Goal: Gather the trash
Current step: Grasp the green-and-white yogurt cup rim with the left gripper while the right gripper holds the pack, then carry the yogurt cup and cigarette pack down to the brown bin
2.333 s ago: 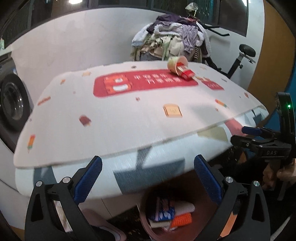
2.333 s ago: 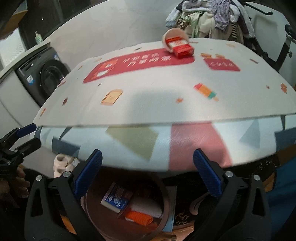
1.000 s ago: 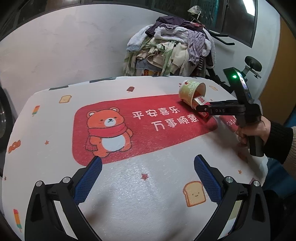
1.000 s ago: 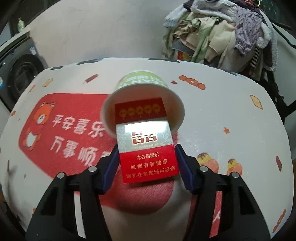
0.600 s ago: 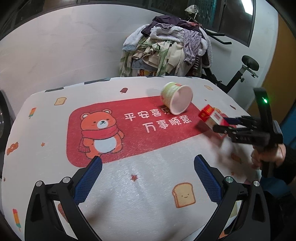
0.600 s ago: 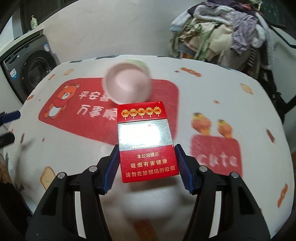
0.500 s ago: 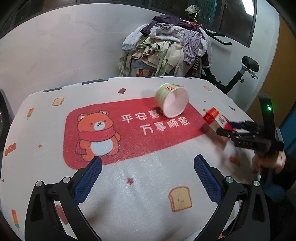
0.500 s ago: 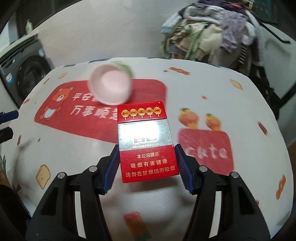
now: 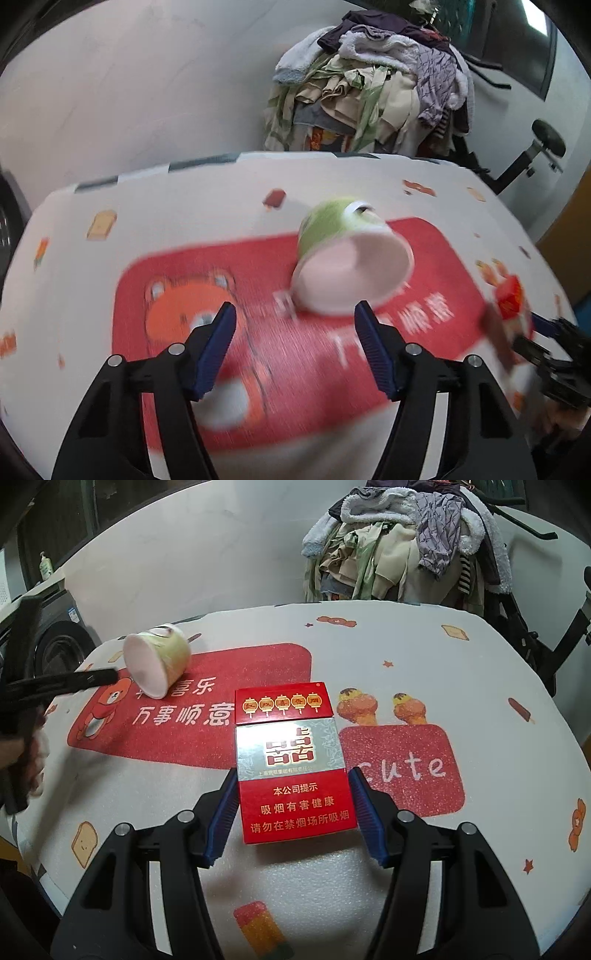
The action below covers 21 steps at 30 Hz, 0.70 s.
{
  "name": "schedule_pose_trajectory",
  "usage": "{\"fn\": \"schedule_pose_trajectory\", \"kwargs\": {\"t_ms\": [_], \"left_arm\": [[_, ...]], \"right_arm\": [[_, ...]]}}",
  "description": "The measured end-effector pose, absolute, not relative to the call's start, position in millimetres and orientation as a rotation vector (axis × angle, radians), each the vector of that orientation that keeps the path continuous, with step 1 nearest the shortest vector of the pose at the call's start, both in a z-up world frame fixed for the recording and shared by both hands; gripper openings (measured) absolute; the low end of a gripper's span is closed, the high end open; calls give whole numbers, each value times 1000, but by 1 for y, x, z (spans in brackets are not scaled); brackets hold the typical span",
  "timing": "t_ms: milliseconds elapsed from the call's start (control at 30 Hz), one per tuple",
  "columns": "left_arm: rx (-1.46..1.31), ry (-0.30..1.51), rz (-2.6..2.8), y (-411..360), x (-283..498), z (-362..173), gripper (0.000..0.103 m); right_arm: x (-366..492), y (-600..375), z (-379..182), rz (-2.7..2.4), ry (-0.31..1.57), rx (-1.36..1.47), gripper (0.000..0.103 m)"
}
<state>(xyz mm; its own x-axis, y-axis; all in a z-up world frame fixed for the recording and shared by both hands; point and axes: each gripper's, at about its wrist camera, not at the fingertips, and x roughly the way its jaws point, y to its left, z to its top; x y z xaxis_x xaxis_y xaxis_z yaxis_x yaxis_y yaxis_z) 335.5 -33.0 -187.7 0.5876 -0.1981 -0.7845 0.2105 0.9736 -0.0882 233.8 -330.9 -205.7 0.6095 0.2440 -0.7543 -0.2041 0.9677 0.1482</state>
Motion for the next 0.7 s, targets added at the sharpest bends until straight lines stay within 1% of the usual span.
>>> {"fn": "schedule_pose_trajectory", "kwargs": {"t_ms": [33,67,100,167,200,233,267,300,367,500,700], "left_arm": [[33,914,-240,-34,347,-191,64],[26,914,-247,-34,353,-193,59],[6,915,-259,-32,359,-195,51],[-26,926,-251,-28,372,-199,45],[-35,928,-248,-26,377,-201,33],[-42,931,-248,-25,381,-203,24],[-30,932,-243,-24,383,-204,8],[-16,927,-243,-24,382,-205,6],[6,907,-264,-23,376,-205,5],[-4,906,-297,-16,361,-200,5],[-31,893,-340,-5,321,-175,4]], "right_arm": [[234,-331,-207,258,880,51,60],[235,-332,-207,258,882,56,60],[235,-331,-208,259,882,57,60],[235,-331,-208,261,882,54,60],[235,-330,-209,264,882,51,60],[235,-329,-209,266,882,48,60],[235,-329,-209,267,881,43,60],[234,-328,-209,268,880,41,60],[234,-328,-210,267,880,40,60],[235,-326,-210,259,882,31,60],[230,-328,-206,251,857,35,60]]}}
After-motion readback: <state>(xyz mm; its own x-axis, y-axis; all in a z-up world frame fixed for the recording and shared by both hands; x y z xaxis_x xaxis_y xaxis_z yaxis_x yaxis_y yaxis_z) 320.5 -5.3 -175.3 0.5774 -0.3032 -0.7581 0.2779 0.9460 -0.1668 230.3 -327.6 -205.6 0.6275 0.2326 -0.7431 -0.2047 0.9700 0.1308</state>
